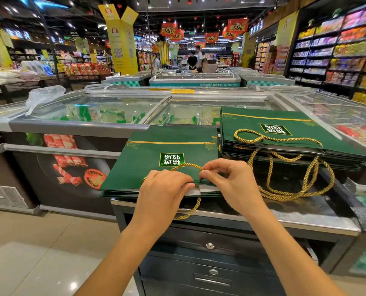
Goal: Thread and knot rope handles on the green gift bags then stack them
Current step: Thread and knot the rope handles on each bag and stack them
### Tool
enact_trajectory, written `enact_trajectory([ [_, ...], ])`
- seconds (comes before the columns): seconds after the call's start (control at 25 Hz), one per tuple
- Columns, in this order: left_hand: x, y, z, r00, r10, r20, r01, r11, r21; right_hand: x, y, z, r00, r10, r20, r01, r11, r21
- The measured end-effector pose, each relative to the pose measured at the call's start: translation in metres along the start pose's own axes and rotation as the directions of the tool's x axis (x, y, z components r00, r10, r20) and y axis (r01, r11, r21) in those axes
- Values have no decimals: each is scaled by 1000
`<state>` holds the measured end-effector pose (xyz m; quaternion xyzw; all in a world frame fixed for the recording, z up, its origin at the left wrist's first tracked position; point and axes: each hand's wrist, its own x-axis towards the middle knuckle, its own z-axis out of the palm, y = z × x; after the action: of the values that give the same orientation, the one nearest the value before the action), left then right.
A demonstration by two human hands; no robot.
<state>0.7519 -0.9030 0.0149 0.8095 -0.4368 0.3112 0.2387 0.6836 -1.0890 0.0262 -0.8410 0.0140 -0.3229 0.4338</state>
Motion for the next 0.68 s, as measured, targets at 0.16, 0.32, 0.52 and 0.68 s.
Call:
enact_trajectory([
  [0.16, -2, 1, -1, 1000, -2, -26, 2, 1000, -12, 1, 0, -1, 999, 11, 32, -11, 1000, 20],
  [0.32, -3, 0, 0, 999, 10, -49, -10, 1000, 7, 0, 2, 0, 995, 55, 78, -59, 997, 48],
  [0.52, -4, 2, 2, 998, 5, -66, -4, 1000, 22, -4, 11, -3, 988, 8, 152, -9, 1000, 8],
  [0.68, -6, 4, 2, 994, -36, -107, 36, 999, -8, -11, 17, -11, 965, -57, 258, 49, 998, 37],
])
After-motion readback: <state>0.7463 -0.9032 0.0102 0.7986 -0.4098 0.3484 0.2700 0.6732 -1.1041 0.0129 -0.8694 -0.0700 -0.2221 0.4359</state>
